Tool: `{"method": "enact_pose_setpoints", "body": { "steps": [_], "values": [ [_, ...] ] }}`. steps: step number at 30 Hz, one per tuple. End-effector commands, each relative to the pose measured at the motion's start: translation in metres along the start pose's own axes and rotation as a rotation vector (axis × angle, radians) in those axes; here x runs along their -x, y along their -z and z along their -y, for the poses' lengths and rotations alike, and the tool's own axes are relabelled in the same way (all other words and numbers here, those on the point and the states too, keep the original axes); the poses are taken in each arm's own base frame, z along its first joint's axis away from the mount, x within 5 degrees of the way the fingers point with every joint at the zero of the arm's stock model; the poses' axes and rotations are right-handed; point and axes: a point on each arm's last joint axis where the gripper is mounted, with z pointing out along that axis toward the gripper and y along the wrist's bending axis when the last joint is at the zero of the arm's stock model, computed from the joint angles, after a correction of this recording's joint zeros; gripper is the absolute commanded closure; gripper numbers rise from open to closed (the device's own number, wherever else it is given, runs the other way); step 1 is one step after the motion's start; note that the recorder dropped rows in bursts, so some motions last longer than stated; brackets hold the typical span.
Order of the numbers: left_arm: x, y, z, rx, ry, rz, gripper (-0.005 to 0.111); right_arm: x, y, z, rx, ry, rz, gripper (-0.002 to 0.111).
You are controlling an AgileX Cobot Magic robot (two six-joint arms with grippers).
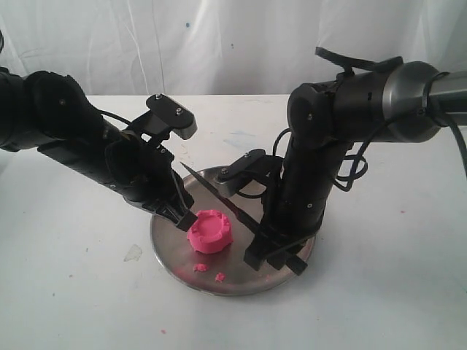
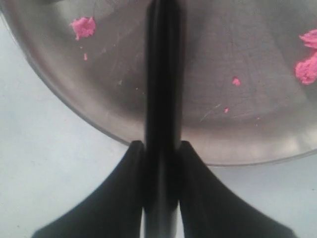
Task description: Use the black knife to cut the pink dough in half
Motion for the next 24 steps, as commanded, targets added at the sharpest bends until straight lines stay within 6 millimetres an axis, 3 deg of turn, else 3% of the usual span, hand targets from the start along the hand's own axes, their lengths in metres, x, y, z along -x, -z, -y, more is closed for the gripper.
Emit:
{"method": "enact_pose_setpoints", "body": {
  "steps": [1, 24],
  "values": [
    [-0.0006, 0.0032, 0.0018, -0.01, 0.008, 0.002, 0.107, 0.0005, 0.0007, 0.0006, -0.008, 0.018, 0.004, 0.108],
    [-0.0011, 0.0032, 0.0022, -0.015, 0.01, -0.004, 0.107, 0.0011, -0.0014, 0.0009, -0.006, 0.006, 0.004, 0.105]
  ]
}}
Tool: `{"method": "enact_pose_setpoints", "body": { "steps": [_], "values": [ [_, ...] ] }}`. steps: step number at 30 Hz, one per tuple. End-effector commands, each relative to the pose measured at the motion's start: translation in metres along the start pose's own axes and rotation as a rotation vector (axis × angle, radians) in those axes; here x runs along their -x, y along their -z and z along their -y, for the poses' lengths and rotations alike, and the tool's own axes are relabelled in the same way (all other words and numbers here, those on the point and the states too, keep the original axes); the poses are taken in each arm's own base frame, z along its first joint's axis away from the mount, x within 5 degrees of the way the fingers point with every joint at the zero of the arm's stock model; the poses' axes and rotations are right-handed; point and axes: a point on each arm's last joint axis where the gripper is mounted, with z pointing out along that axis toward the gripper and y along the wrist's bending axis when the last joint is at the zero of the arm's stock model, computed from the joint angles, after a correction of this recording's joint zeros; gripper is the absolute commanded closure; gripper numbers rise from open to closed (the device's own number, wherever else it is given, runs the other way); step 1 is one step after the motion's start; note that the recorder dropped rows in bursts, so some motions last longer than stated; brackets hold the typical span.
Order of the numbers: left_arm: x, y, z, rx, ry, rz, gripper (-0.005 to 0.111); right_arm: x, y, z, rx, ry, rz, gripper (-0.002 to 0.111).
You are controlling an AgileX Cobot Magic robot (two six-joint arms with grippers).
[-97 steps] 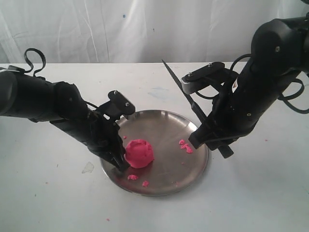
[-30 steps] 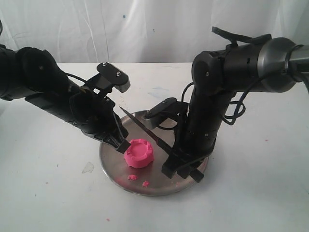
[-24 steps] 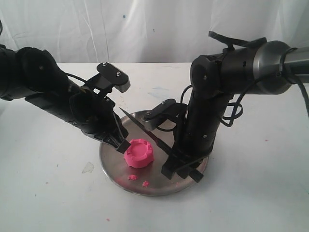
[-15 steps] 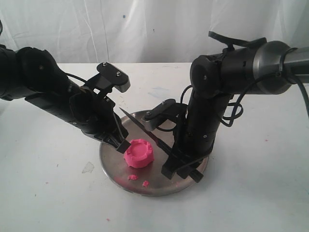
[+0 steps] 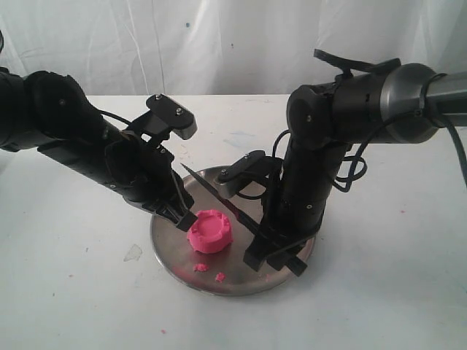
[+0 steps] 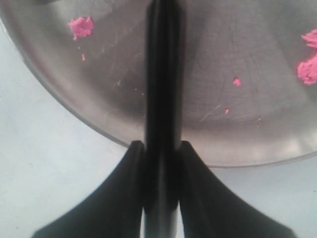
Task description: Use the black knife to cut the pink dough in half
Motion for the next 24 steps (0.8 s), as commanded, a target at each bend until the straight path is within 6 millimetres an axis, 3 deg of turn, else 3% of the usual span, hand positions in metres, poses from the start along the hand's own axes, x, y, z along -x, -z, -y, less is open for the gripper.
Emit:
{"method": "enact_pose_setpoints", "body": {
  "steps": [1, 7, 11, 24],
  "values": [
    [-0.0011, 0.0032, 0.0022, -0.015, 0.01, -0.004, 0.107, 0.0008, 0.0013, 0.0003, -0.006, 0.005, 0.01, 0.105],
    [-0.0011, 0.0032, 0.0022, -0.015, 0.01, -0.004, 0.107, 0.0007, 0.0, 0.0002, -0.002, 0.004, 0.005, 0.103],
    [-0.0011, 0.0032, 0.0022, -0.015, 0.01, -0.004, 0.107, 0.0013, -0.0004, -0.0005, 0.005, -0.004, 0.015, 0.092],
    [-0.0016, 0.0032, 0.0026, -0.02, 0.01, -0.009, 0.107, -0.0015, -0.0037, -0.0011, 0.009, -0.008, 0.007, 0.091]
  ]
}}
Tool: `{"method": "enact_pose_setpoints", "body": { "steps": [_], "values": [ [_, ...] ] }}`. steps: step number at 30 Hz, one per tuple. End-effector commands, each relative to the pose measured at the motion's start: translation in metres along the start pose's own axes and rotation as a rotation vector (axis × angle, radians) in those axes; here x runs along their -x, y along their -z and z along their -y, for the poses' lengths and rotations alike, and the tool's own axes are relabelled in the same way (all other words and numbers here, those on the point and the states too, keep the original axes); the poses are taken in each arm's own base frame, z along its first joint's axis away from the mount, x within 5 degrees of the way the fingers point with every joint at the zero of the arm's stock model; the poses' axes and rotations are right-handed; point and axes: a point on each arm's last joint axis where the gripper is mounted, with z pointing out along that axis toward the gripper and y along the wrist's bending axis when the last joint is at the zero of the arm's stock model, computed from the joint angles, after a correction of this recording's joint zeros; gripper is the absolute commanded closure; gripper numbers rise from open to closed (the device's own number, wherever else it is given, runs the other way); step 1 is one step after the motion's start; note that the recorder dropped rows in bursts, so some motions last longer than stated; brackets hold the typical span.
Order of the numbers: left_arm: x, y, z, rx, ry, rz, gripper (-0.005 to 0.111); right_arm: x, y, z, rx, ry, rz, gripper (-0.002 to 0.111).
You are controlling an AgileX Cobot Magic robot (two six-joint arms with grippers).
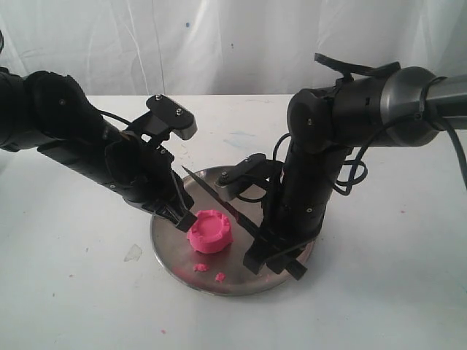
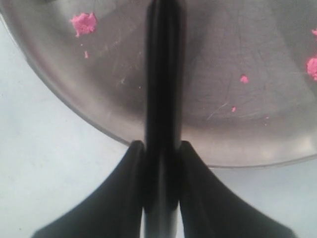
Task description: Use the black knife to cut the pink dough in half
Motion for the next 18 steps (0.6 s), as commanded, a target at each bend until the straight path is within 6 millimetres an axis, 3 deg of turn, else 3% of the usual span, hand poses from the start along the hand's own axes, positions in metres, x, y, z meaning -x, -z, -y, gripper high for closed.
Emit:
{"method": "enact_pose_setpoints", "body": {
  "steps": [1, 5, 9, 15, 18],
  "values": [
    [-0.0013, 0.0032, 0.0024, -0.017, 0.01, -0.006, 0.107, 0.0001, -0.0009, -0.0002, 0.002, 0.0, 0.005, 0.09],
    [-0.0013, 0.0032, 0.0024, -0.017, 0.01, -0.006, 0.107, 0.0004, -0.0009, -0.0001, 0.001, 0.0, 0.008, 0.081],
    [-0.0013, 0.0032, 0.0024, -0.017, 0.01, -0.006, 0.107, 0.0, -0.0009, -0.0003, 0.002, 0.0, 0.004, 0.08],
    [-0.0013, 0.0032, 0.0024, -0.017, 0.01, -0.006, 0.107, -0.0017, -0.0009, -0.001, 0.011, 0.0, -0.015, 0.094],
    [-0.0013, 0.0032, 0.0024, -0.017, 0.01, -0.006, 0.107, 0.0, -0.0009, -0.0003, 0.002, 0.0, 0.004, 0.094]
  ]
}}
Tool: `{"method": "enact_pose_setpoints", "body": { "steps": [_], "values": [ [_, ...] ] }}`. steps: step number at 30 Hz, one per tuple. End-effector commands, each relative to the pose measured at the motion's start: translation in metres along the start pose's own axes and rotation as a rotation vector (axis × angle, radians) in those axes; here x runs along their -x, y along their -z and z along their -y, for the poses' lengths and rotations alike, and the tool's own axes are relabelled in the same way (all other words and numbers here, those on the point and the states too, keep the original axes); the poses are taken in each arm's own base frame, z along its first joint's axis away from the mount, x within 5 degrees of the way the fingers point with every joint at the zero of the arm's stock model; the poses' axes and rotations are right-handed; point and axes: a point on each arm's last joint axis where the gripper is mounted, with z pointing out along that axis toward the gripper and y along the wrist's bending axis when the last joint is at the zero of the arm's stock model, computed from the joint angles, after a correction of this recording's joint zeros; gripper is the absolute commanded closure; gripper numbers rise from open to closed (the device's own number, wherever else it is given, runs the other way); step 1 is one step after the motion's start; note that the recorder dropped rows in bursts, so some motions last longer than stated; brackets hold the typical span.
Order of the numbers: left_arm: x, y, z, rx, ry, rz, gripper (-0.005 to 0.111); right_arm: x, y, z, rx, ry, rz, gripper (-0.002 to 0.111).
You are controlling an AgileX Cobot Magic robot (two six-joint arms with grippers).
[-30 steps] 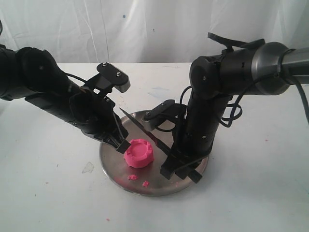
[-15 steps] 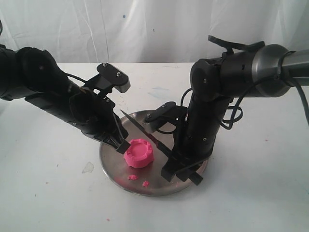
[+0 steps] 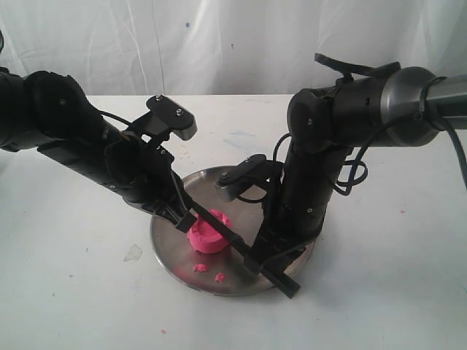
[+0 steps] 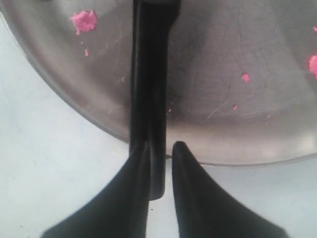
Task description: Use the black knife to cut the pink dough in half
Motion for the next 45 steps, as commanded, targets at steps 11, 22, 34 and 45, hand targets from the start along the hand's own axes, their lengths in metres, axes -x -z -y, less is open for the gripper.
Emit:
{"method": "enact_pose_setpoints", "body": {
  "steps": [11, 22, 34, 45],
  "values": [
    [-0.005, 0.004, 0.0, 0.01, -0.068, -0.047, 0.107, 0.004, 0.013, -0.015, 0.05, 0.009, 0.072, 0.079],
    [-0.008, 0.008, -0.009, 0.105, -0.244, -0.098, 0.107, 0.017, 0.014, -0.049, -0.064, 0.144, 0.07, 0.076],
    [-0.009, 0.009, -0.013, 0.119, -0.249, -0.106, 0.107, 0.029, -0.014, -0.041, -0.173, 0.106, 0.028, 0.076],
    [-0.009, 0.009, -0.013, 0.119, -0.245, -0.105, 0.107, 0.029, -0.025, -0.033, -0.233, 0.093, -0.009, 0.076]
  ]
}}
